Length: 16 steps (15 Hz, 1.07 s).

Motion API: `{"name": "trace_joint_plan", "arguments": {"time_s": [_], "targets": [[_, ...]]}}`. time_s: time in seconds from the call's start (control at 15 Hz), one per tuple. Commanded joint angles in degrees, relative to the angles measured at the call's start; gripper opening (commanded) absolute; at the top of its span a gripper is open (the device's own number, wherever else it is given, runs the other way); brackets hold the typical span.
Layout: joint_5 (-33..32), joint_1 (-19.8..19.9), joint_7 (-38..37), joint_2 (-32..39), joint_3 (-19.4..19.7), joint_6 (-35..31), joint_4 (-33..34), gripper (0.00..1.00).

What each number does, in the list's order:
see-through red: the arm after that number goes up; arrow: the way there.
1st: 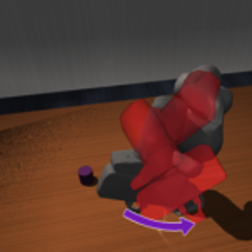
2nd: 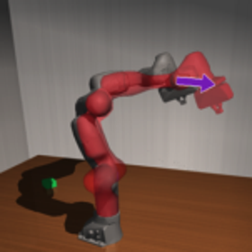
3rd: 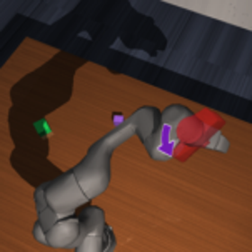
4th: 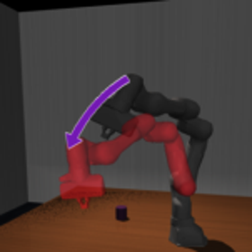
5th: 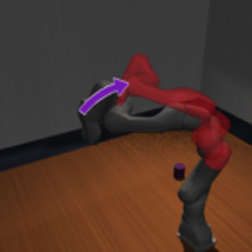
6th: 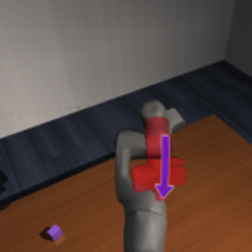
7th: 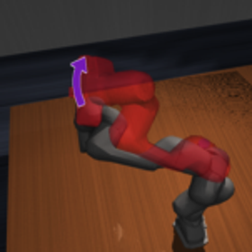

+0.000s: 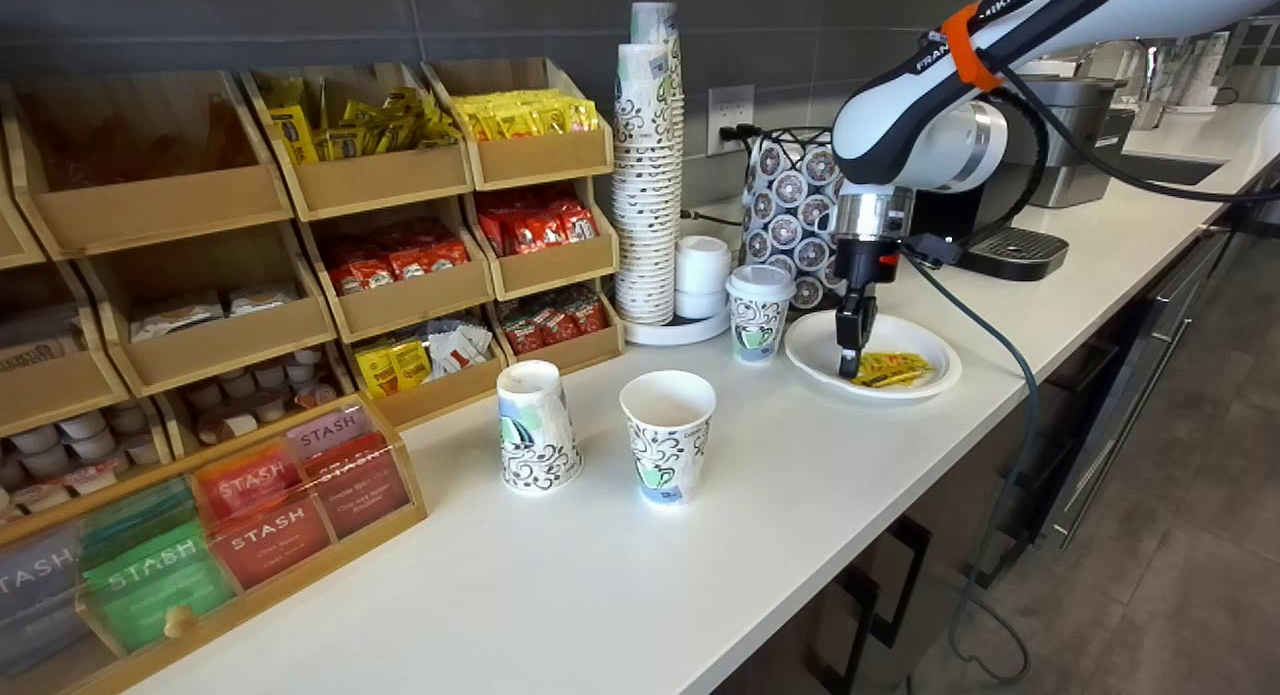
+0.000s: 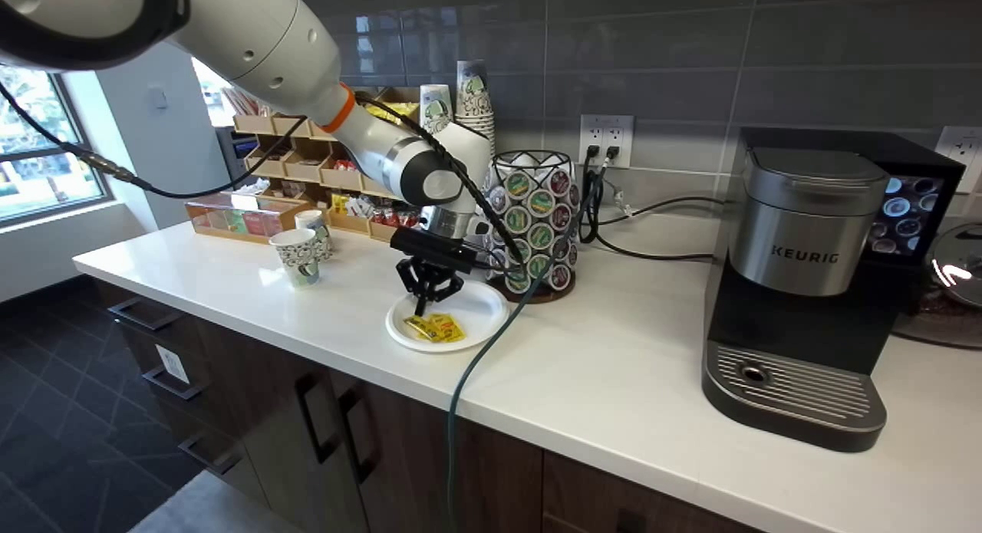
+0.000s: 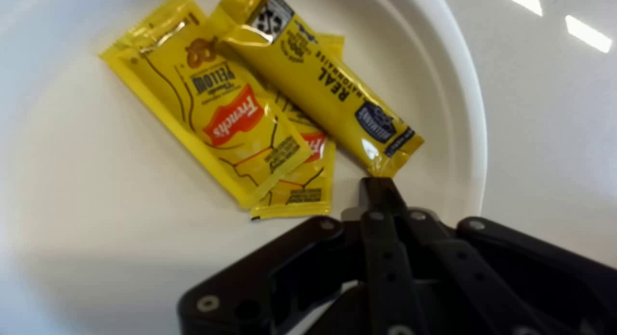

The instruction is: Remove the yellow sachet from the white plate and put it in the paper cup on the left

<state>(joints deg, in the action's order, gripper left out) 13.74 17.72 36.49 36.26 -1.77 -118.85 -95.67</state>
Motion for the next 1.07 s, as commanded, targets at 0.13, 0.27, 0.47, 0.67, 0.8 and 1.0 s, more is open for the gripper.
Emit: {"name": "trace_joint_plan", "arguments": {"time_s": [0.13, 0.27, 0.47, 0.67, 0.8, 1.0], "targets": [[0.76, 0.28, 0.45, 0.16, -0.54, 1.36, 1.27, 0.00], [1.21, 0.10, 0.48, -0.97, -0.86, 0.30, 0.59, 0.00], [2.43, -0.31, -0.62, -1.58, -1.19, -1.46, 0.47, 0.00], [-0.24, -1.26, -0.01, -2.50, -0.34, 0.18, -0.13, 0.00], [-2.30, -1.36, 1.19, -2.62, 0.00, 1.26, -0.24, 0.00], [-4.06, -0.90, 4.01, -1.95, -0.20, 3.94, 0.22, 0.28]]}}
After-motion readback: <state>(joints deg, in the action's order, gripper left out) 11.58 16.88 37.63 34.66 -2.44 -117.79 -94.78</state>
